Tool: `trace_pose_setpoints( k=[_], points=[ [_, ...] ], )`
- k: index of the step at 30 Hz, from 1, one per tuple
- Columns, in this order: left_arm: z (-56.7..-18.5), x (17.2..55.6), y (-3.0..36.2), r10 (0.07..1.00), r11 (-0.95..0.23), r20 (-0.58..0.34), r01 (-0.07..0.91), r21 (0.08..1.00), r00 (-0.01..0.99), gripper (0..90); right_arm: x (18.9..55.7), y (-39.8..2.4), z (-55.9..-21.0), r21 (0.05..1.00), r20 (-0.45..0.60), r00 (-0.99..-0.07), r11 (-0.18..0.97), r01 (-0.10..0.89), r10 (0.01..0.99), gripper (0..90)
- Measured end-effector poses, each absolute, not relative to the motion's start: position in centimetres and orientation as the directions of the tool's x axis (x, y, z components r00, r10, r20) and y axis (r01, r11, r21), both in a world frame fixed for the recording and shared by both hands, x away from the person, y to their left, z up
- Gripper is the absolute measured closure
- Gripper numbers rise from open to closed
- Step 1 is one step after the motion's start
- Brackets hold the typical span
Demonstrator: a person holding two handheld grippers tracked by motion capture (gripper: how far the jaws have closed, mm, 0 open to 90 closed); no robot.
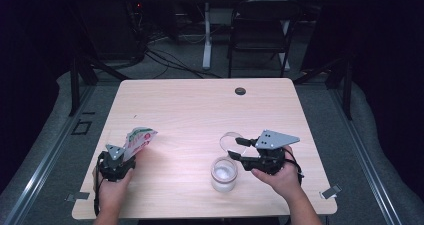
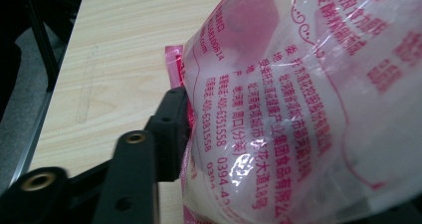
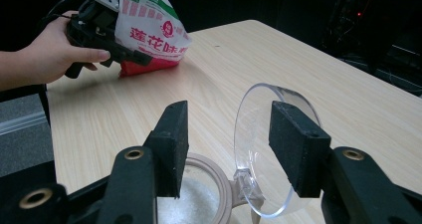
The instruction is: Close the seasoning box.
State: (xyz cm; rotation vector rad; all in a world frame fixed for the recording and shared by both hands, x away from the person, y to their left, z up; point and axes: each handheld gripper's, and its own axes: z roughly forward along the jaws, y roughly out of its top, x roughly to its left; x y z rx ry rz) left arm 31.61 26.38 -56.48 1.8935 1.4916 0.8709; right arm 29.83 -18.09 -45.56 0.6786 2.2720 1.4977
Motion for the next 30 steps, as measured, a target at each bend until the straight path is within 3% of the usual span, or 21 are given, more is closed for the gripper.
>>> trace_pose_setpoints(
  k=[6, 21, 30],
  points=[
    [-56.5, 31.4, 26.3, 0.978, -0.210, 0.156, 0.603, 0.769, 0.142, 37.6, 29.8, -18.2, -45.3, 0.922, -0.021, -0.830, 0.333, 0.200, 0.558, 49.3],
    [-56.2, 30.6, 25.3, 0.966, -0.245, 0.142, 0.586, 0.773, 0.216, 34.5, 29.9, -18.3, -44.4, 0.918, -0.020, -0.815, 0.333, 0.214, 0.579, 50.1],
    [-56.1, 30.0, 24.7, 0.949, -0.301, 0.180, 0.571, 0.764, 0.260, 33.4, 30.0, -18.5, -43.8, 0.932, 0.021, -0.822, 0.287, 0.223, 0.570, 48.7]
  ],
)
